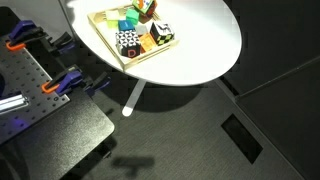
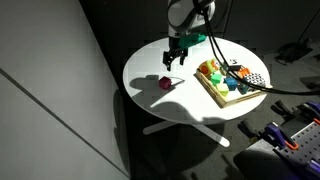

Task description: Pick up the mulberry pink block and put it in the wooden tray

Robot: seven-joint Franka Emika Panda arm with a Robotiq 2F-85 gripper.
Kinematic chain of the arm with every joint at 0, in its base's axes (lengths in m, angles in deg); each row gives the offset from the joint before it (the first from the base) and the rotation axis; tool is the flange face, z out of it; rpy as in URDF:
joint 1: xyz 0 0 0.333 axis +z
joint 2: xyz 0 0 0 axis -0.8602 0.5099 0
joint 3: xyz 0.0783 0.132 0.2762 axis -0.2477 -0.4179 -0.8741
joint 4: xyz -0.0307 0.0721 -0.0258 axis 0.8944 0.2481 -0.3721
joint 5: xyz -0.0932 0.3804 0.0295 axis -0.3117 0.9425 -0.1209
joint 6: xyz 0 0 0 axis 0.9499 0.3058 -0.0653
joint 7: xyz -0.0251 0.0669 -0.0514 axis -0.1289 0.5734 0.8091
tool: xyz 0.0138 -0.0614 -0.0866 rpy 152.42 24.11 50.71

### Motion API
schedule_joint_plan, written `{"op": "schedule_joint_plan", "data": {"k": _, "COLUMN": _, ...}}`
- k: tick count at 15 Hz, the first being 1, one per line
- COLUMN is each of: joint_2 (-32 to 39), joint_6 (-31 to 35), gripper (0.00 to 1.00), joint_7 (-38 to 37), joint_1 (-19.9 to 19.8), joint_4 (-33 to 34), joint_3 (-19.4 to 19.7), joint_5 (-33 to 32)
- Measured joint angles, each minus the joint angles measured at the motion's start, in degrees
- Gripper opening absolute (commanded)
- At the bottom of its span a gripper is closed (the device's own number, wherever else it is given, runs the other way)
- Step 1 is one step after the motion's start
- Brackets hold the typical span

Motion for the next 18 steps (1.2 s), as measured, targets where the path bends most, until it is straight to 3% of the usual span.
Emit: {"op": "schedule_joint_plan", "data": {"k": 18, "joint_2": 21.24, "joint_6": -7.4, "gripper": 1.0, "joint_7": -0.2, "joint_1": 4.45, "joint_4": 26.83, "joint_3": 1.5, "joint_5": -1.59}}
